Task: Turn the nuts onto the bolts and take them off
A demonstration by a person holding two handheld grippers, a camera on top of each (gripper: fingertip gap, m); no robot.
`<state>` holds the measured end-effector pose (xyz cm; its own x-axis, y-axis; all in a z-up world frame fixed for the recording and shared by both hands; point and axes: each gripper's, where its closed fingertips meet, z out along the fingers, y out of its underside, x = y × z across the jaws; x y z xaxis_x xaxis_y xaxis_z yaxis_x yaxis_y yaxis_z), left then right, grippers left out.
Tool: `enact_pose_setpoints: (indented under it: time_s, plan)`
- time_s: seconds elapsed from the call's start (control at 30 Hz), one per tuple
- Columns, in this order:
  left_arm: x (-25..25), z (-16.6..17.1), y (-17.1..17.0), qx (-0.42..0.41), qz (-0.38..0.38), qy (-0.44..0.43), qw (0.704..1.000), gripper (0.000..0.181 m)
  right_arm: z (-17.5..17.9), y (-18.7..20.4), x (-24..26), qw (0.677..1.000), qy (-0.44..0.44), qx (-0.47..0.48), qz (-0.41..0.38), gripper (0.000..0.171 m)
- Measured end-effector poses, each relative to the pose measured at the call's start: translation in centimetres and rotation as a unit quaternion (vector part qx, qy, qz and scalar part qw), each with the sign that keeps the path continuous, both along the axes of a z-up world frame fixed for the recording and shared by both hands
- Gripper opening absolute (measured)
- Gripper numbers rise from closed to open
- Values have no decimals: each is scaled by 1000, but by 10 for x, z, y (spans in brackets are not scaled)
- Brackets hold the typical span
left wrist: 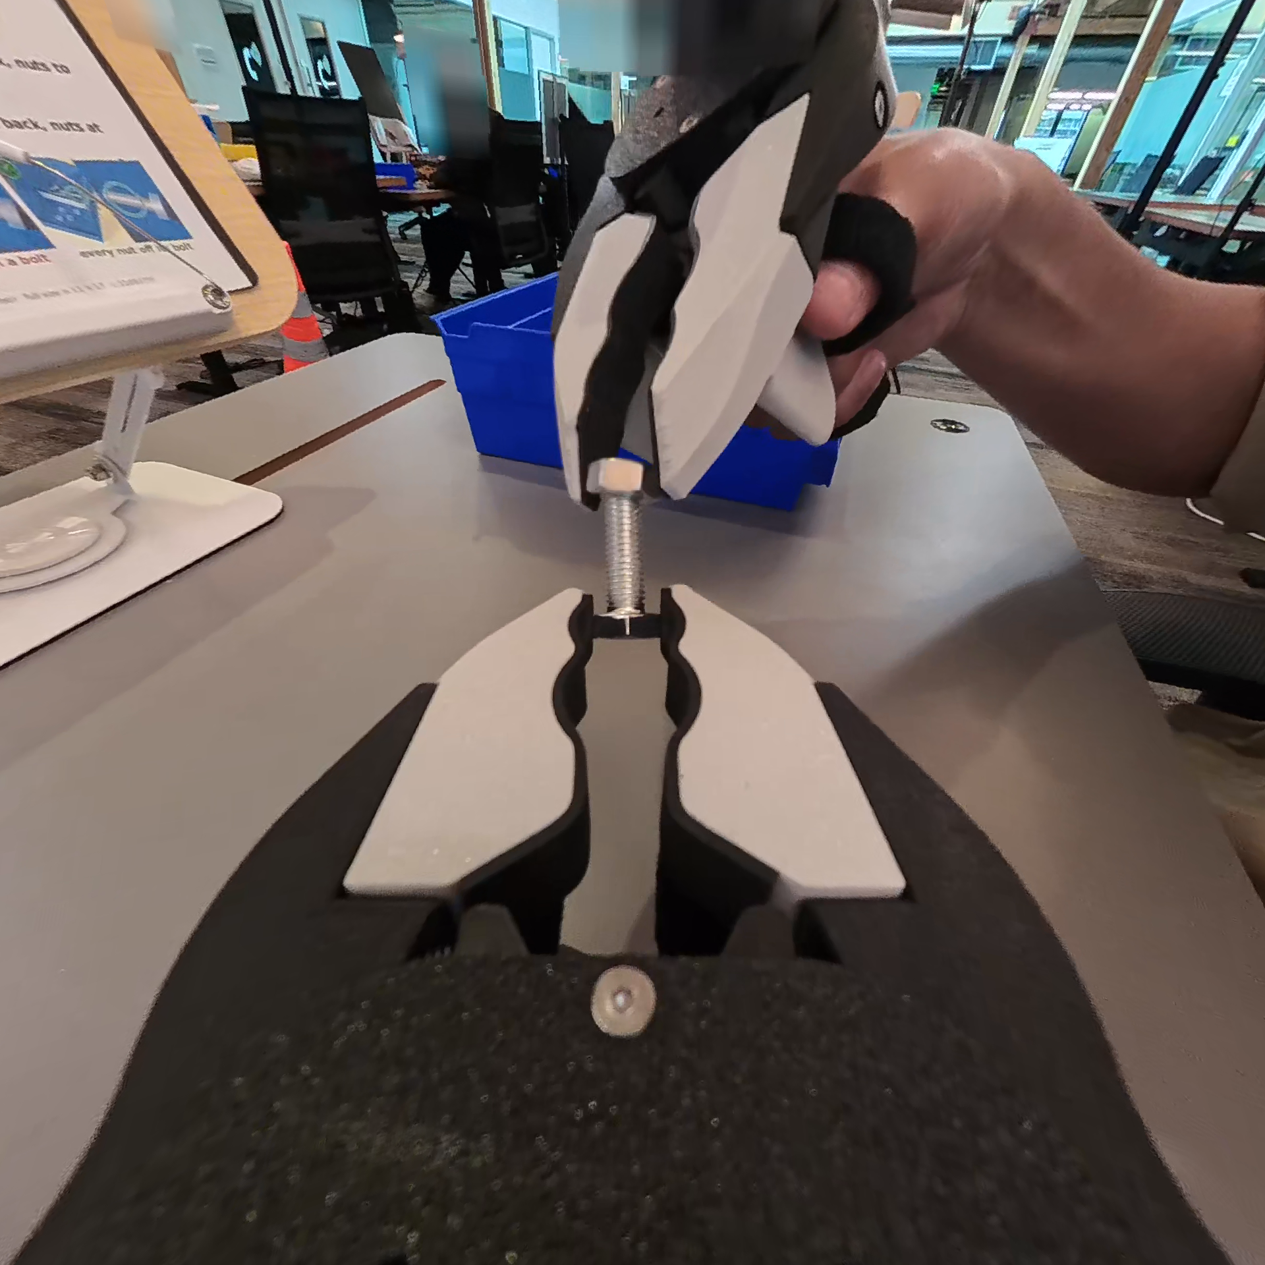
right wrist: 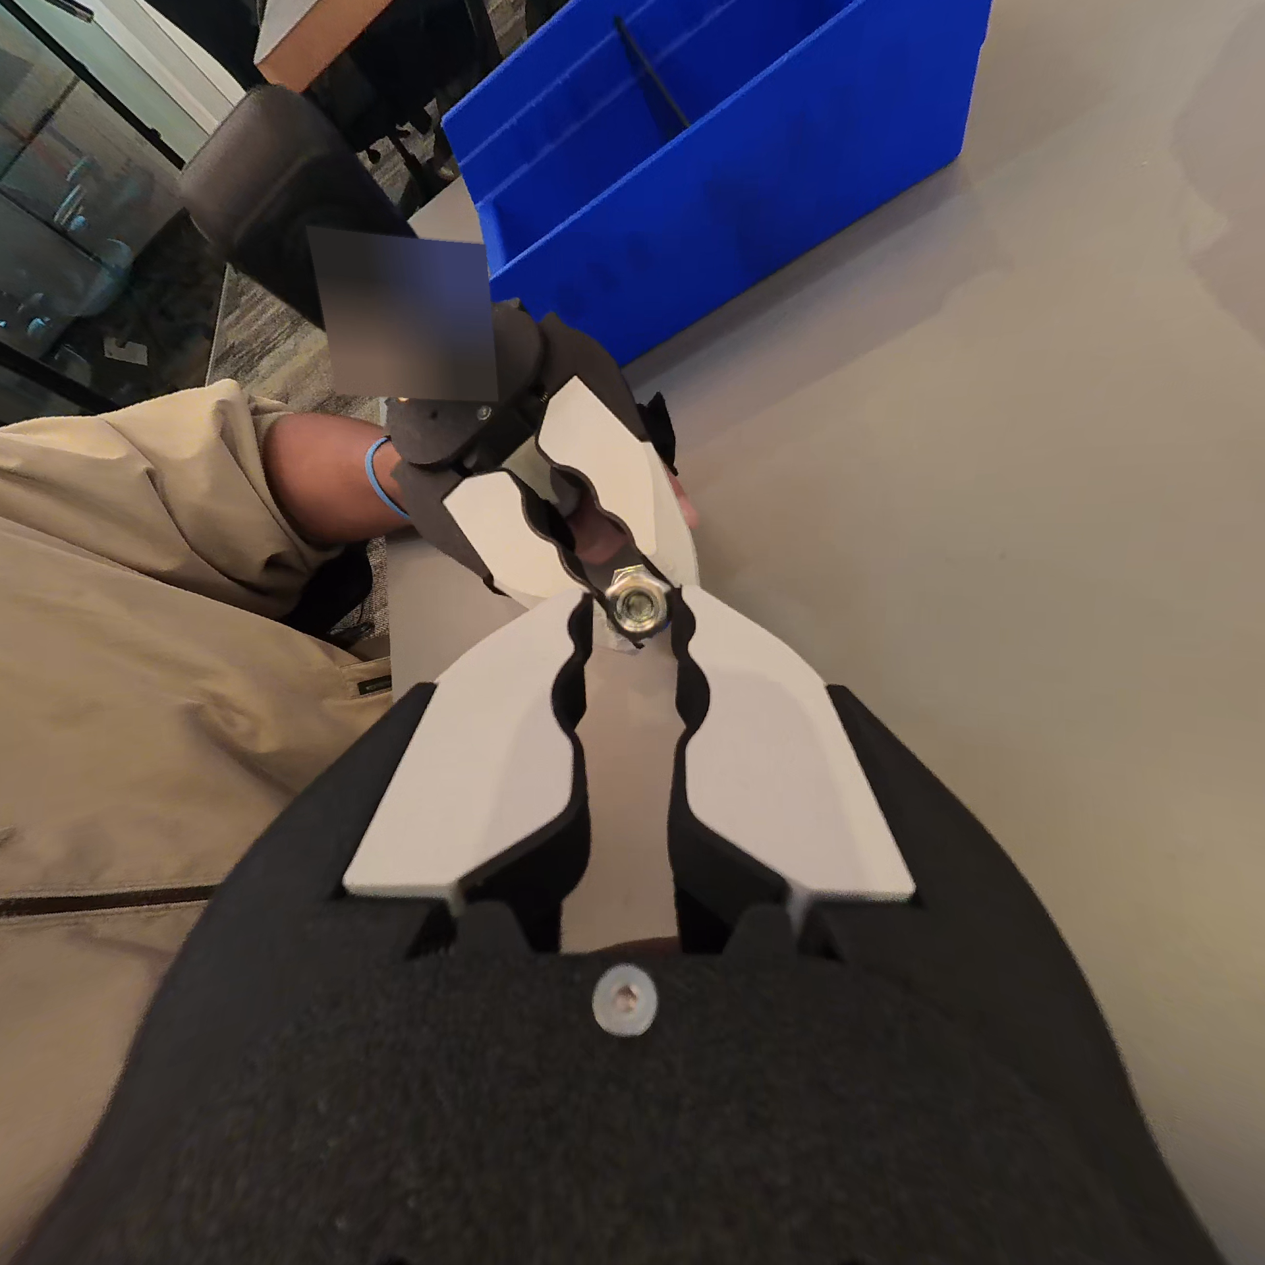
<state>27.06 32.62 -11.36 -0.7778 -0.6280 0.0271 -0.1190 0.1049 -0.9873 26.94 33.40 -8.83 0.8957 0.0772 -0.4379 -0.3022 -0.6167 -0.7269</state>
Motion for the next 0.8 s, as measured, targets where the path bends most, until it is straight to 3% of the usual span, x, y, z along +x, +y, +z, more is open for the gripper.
enact_pose_setpoints:
  time_s: [0.8]
  plan:
    - [2,9,8,-44,-1,7,999,18,2,-5,-10,1000,-13,6,18,24]
